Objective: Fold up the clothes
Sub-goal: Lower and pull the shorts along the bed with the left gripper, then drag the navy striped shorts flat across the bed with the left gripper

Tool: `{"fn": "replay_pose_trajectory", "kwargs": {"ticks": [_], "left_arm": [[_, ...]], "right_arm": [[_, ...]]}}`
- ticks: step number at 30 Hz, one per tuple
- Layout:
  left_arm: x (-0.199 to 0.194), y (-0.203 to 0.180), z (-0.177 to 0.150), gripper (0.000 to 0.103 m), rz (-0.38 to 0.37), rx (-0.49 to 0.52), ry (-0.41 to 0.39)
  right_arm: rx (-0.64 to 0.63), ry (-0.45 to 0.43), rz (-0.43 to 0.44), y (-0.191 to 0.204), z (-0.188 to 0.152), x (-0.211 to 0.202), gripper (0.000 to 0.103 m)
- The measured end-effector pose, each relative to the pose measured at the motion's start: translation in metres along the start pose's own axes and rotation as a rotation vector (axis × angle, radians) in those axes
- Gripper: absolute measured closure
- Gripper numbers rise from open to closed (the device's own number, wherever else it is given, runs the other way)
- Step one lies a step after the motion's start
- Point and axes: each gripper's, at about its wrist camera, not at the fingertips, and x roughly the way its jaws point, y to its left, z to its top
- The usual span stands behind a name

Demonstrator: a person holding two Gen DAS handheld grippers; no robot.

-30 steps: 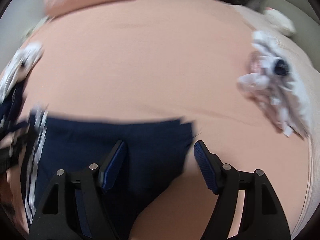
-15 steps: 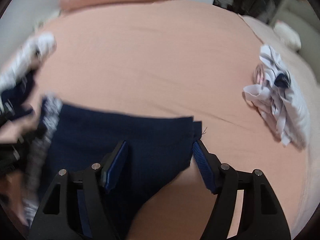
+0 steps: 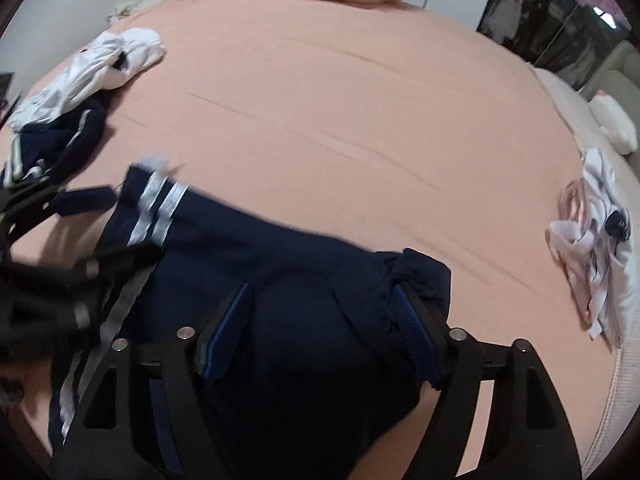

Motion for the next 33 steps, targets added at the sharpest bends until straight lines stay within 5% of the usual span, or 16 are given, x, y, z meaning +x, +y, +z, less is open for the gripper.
{"fn": "replay_pose_trajectory", "kwargs": {"ticks": [4,11,18,19,23,25,29,33], "left_arm": [[-0.007,0.007,0.002,0.028,0.085,-0.013,-0.03],[-0.035,0.025,0.001,0.028,0.037,-0.062,-0.042],[-0.081,0.037,-0.056,0.028,-0.092,-0.17,0.067],[-0.089,0.038,-0.074,0.028,-0.049,-0.142,0.082],[-0.093,0.025,-0.103,0.017,0.186,0.034,0.085],[-0.105,0.03,-0.103,0.016,0.194,0.015,0.057],[-0.133,0.036,-0.1,0.017,0.068,-0.13,-0.023],[-0.112,0.005,-0.102,0.016,-0.108,-0.267,0.025]], "right_arm": [[0.117,-0.034,-0.026,-0.02,0.005,0.004,0.029],[0.222,-0.09,0.013,-0.043,-0.018,-0.039,0.029],[0.152,-0.041,0.102,-0.015,-0.092,-0.097,0.029],[0.121,-0.043,0.082,-0.009,-0.124,-0.106,0.029],[0.135,0.013,-0.016,-0.025,-0.16,-0.113,0.033],[0.226,0.001,-0.004,-0.042,-0.174,-0.124,0.037],[0.318,-0.063,0.082,-0.053,-0.194,-0.149,0.031],[0.316,-0.02,0.114,-0.029,-0.19,-0.121,0.031]]}}
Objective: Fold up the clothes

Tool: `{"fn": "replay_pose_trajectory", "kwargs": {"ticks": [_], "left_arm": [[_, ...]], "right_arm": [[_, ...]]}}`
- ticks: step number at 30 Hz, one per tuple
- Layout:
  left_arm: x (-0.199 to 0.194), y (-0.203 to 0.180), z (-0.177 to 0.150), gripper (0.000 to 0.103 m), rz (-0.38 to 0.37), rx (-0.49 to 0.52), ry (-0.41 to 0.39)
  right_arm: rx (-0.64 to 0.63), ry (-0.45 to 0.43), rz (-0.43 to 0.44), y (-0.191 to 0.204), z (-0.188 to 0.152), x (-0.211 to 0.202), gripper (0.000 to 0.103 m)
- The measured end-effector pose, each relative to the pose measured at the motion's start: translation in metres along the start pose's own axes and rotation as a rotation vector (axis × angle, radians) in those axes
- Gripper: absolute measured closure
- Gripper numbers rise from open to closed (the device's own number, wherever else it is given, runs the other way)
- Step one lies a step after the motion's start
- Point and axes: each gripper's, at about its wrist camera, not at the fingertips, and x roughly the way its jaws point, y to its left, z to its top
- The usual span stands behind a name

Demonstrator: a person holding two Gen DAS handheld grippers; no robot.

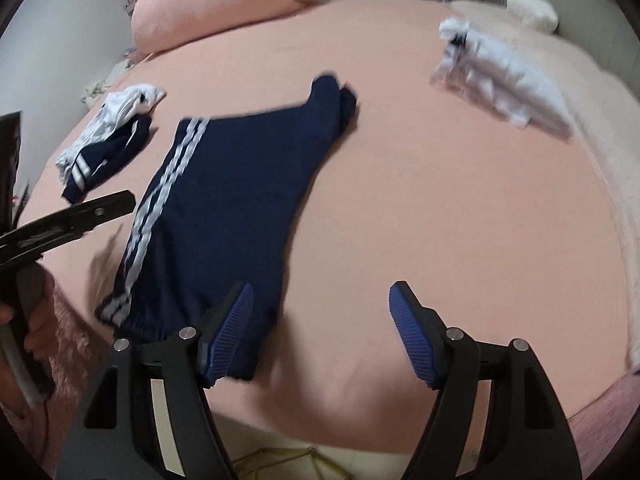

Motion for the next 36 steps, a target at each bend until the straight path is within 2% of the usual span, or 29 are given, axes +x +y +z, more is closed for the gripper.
{"fn": "replay_pose_trajectory", "kwargs": {"ticks": [3,6,9,11,16,20,24,26,29,33,34,35,36], "left_arm": [[0.001,0.007,-0.022,0.016,-0.108,-0.052,0.095],[0.002,0.007,-0.046,0.016,-0.137,-0.062,0.158],[0.005,0.01,-0.054,0.016,-0.146,-0.075,0.201],[0.006,0.009,-0.054,0.016,-0.138,-0.077,0.191],[0.01,0.009,-0.051,0.016,-0.133,-0.091,0.196],[0.005,0.018,-0.055,0.013,-0.203,-0.147,0.153],[0.0,0.024,-0.057,0.013,-0.242,-0.195,0.131],[-0.005,0.029,-0.053,0.013,-0.27,-0.226,0.145],[-0.005,0.03,-0.048,0.013,-0.328,-0.253,0.161],[-0.003,0.023,-0.048,0.014,-0.349,-0.236,0.183],[-0.003,0.021,-0.048,0.015,-0.349,-0.226,0.186],[-0.004,0.018,-0.049,0.023,-0.336,-0.207,0.177],[-0.002,0.017,-0.05,0.038,-0.311,-0.2,0.181]], "right_arm": [[0.019,0.036,0.043,0.012,-0.007,0.012,0.032],[0.004,0.048,0.051,0.019,-0.009,0.017,0.032],[0.019,0.059,0.069,0.016,-0.008,0.02,0.035],[0.028,0.065,0.078,0.012,-0.008,0.021,0.04],[-0.019,0.065,0.044,0.018,-0.013,0.02,0.037],[-0.005,0.054,0.039,0.021,-0.016,0.02,0.032],[-0.027,0.043,0.024,0.025,-0.017,0.018,0.031],[-0.018,0.035,0.032,0.025,-0.016,0.014,0.031],[0.022,0.017,0.109,0.019,-0.015,0.008,0.03],[0.021,0.048,0.113,0.02,-0.017,0.017,0.029],[0.01,0.051,0.105,0.022,-0.017,0.018,0.029],[-0.005,0.054,0.103,0.024,-0.017,0.018,0.027],[-0.02,0.057,0.102,0.027,-0.017,0.019,0.028]]}}
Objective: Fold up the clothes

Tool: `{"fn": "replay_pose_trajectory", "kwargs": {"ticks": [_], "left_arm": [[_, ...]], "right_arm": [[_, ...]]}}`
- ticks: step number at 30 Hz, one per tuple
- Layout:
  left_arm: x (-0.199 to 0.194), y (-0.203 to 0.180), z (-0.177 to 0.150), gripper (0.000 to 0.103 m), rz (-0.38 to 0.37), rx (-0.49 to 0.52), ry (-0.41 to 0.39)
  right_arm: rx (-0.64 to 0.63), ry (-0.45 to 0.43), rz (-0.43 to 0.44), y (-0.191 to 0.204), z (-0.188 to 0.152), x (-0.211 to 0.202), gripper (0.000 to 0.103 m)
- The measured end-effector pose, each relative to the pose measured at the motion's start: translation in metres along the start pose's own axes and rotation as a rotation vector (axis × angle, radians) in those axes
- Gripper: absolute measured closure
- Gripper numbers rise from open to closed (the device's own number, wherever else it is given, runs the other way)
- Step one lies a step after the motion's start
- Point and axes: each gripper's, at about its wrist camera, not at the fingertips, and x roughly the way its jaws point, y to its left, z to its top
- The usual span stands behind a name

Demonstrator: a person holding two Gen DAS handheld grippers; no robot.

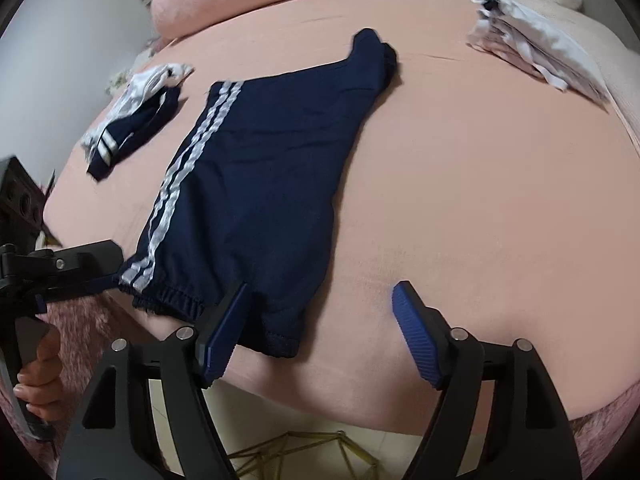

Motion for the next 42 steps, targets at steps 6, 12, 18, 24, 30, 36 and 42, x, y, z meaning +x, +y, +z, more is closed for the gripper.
{"fn": "replay_pose_trajectory", "kwargs": {"ticks": [6,12,18,24,30,36,42], "left_arm": [[0.004,0.014,0.002,0.062,-0.035,-0.08,-0.002],[0.008,0.025,0.003,0.064,-0.107,-0.163,0.012],[0.015,0.019,0.0,0.061,-0.061,-0.128,0.048],[0.02,0.021,0.001,0.048,-0.102,-0.146,0.079],[0.016,0.014,-0.001,0.078,-0.059,-0.121,0.046],[-0.001,0.011,-0.009,0.087,-0.069,-0.131,0.032],[0.009,0.024,-0.016,0.075,-0.115,-0.203,0.077]], "right_arm": [[0.007,0.031,0.107,0.0,0.001,-0.002,0.058],[0.014,0.047,0.156,0.009,0.001,0.004,0.059],[0.118,0.047,0.161,-0.001,0.0,0.003,0.059],[0.068,0.106,0.208,0.003,-0.003,0.005,0.059],[0.08,0.115,0.238,-0.003,0.0,0.006,0.072],[0.202,0.135,0.4,-0.021,-0.001,-0.02,0.084],[0.127,0.14,0.256,-0.015,-0.009,-0.013,0.072]]}}
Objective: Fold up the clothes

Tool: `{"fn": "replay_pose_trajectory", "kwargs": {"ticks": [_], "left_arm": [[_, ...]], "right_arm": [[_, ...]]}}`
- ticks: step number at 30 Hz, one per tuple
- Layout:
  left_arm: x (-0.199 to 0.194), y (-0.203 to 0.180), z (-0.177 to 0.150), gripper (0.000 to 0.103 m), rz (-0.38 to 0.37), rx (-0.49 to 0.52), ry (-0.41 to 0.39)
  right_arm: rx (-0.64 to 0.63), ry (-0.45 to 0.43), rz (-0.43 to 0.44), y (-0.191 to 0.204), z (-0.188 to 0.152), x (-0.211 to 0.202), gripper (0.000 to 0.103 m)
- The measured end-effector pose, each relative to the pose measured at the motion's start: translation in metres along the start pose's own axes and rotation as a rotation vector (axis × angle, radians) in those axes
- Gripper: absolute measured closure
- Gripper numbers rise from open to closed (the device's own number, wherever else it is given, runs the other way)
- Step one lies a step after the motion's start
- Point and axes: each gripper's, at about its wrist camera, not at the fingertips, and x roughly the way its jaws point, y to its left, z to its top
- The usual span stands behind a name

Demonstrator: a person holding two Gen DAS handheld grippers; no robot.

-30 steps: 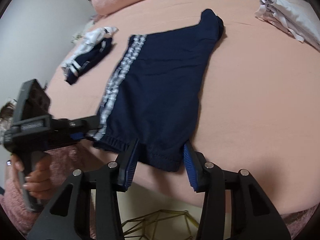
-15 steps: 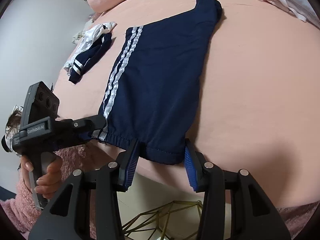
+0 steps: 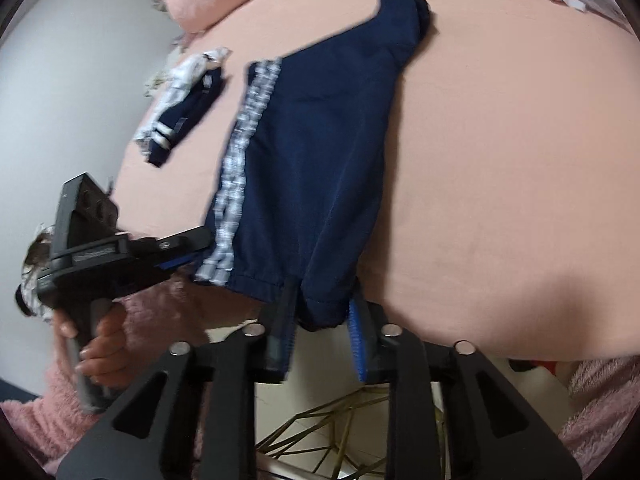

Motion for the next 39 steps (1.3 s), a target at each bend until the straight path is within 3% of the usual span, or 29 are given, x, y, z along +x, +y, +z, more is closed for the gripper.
{"fn": "replay_pose_trajectory", "kwargs": {"ticks": [3,6,12,15,18,21,23,27,31,39], "left_arm": [[0.005,-0.002,-0.004,0.055,-0.051,-0.003,0.014],[0.009,-0.004,-0.004,0.053,-0.057,0.001,0.007],[0.015,-0.011,-0.01,0.069,-0.028,0.038,0.015],[0.014,-0.004,-0.01,0.067,-0.057,-0.005,0.017],[0.014,-0.006,-0.007,0.082,-0.032,0.015,0.016],[0.009,-0.008,-0.011,0.085,0.009,0.016,-0.011],[-0.004,-0.007,-0.015,0.086,0.022,0.027,-0.032],[-0.021,-0.009,-0.02,0.086,-0.037,0.014,-0.055],[-0.027,-0.007,-0.022,0.086,-0.051,0.012,-0.044],[-0.024,-0.022,0.017,0.086,-0.14,0.0,-0.019]], "right_arm": [[-0.001,-0.002,-0.006,0.0,0.0,0.004,0.065],[-0.007,-0.011,-0.001,0.0,0.001,0.006,0.06],[-0.032,-0.008,-0.017,0.001,0.0,0.004,0.073],[0.014,0.009,0.065,-0.007,0.0,0.006,0.073],[0.07,0.008,0.116,-0.018,0.003,0.009,0.075],[0.049,0.007,0.109,-0.012,0.005,0.005,0.077],[0.02,0.006,0.099,-0.004,0.003,0.001,0.078],[-0.035,-0.016,0.055,0.012,-0.004,-0.015,0.08],[-0.083,-0.041,0.026,0.023,-0.006,-0.022,0.082],[-0.097,-0.068,0.014,0.023,0.024,-0.018,0.083]]}}
